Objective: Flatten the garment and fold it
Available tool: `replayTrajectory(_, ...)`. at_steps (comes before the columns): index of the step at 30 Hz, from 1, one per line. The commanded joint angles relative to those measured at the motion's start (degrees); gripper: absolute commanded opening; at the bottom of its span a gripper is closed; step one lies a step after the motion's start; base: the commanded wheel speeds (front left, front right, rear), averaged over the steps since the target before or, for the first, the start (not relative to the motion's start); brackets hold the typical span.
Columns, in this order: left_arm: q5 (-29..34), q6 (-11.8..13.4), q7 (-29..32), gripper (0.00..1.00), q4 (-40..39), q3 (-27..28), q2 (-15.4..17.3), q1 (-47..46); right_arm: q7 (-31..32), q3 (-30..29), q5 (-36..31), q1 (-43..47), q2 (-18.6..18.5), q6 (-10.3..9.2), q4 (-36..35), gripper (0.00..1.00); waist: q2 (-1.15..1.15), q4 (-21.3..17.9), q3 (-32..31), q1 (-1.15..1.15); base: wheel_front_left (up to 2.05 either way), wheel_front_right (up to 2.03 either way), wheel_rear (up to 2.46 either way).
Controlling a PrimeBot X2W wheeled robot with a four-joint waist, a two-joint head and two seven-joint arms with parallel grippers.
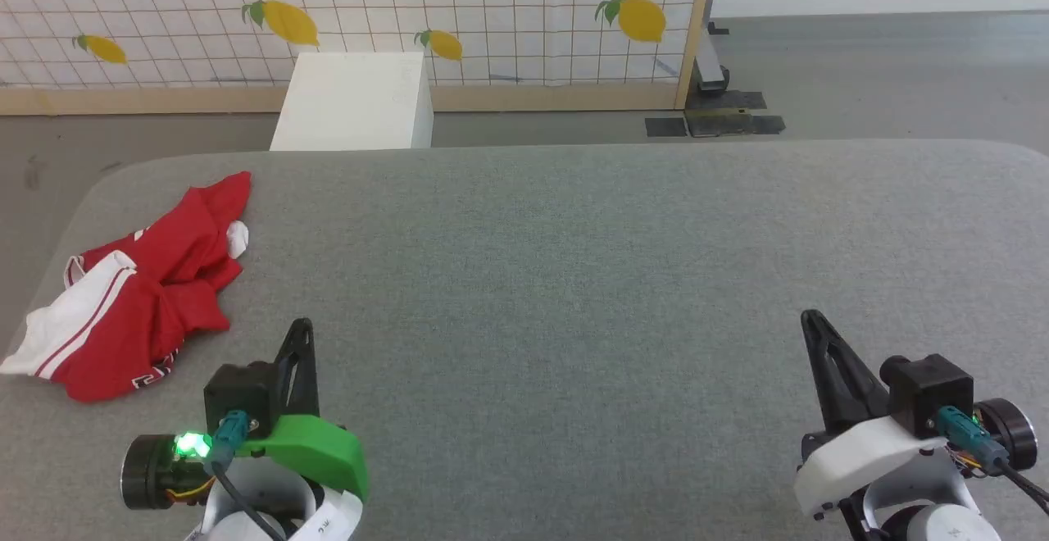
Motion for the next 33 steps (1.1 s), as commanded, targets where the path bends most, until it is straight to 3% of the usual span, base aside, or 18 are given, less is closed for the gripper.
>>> replayTrajectory(1,0.57,-0.05,0.08,0.00,-0.14,0.26,-0.34,0.78,0.02,0.12,-0.38,-1.10,0.14,-0.08,-0.32,0.00,0.00,0.00,0.00,0.00,0.00,0.00,0.00)
replayTrajectory(33,0.57,-0.05,0.08,0.00,-0.14,0.26,-0.34,0.78,0.02,0.12,-0.38,-1.10,0.14,-0.08,-0.32,0.00,0.00,0.00,0.00,0.00,0.00,0.00,0.00)
